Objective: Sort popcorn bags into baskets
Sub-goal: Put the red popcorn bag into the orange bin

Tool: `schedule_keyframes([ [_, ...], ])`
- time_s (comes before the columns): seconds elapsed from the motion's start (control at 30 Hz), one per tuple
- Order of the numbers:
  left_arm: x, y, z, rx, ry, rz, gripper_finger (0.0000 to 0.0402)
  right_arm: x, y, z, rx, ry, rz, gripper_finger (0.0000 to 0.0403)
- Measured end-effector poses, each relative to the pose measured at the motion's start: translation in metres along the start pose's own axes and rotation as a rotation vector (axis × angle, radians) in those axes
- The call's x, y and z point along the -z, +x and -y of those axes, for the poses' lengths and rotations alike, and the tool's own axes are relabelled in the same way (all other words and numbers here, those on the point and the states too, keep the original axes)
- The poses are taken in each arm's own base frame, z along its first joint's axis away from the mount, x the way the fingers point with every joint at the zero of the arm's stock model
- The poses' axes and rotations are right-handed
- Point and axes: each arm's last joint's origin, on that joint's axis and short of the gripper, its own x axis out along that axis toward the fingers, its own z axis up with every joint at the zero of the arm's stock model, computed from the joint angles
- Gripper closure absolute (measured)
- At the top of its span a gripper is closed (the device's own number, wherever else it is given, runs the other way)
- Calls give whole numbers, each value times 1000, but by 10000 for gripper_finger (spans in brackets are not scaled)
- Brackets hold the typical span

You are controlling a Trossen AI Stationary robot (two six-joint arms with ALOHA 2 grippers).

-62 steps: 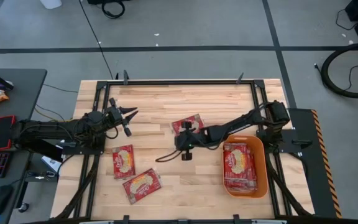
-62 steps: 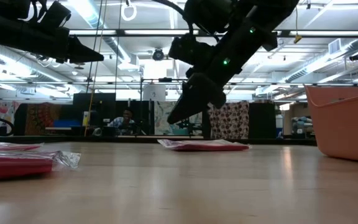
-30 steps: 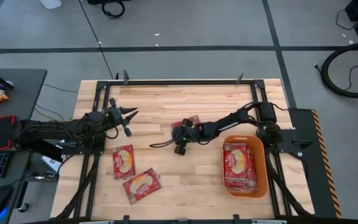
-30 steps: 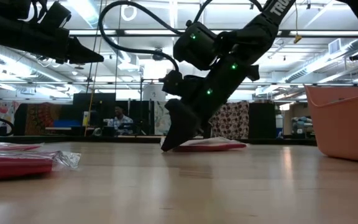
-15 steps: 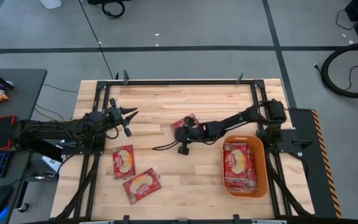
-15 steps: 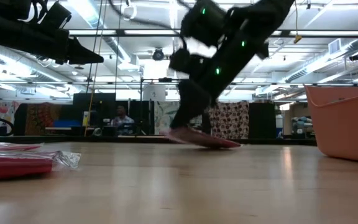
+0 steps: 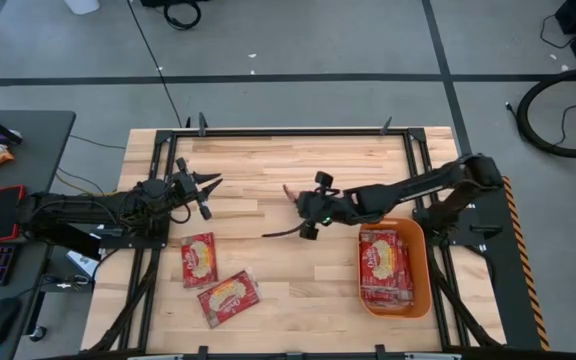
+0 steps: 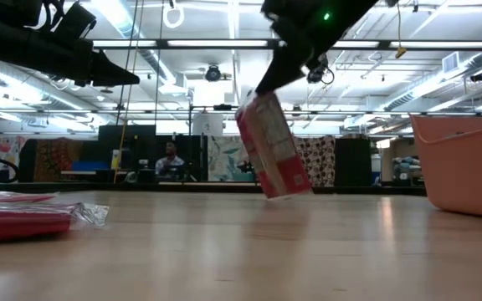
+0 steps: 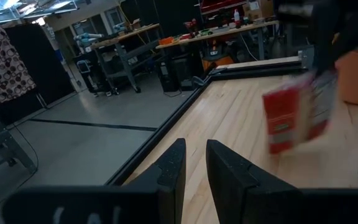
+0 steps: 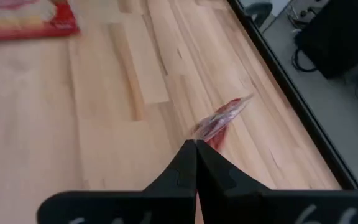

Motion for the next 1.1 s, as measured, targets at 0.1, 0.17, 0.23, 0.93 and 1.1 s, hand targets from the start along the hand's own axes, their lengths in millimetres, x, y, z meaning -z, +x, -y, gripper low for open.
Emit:
schedule_keyframes([
  [0.1,0,0,0,0,-1,1,334,-5,-19,4,-45,-11,16,400],
  [0.17,0,0,0,0,0,0,334,-9,-35,8,-94,-31,39,400],
  [0.23,0,0,0,0,-1,1,334,-11,-51,11,-159,-47,62,400],
  [0.93,0,0,0,0,0,1,334,26,-212,60,-705,240,-42,400],
  [1.1,0,0,0,-1,-1,2,334,48,-211,67,-516,157,-138,400],
])
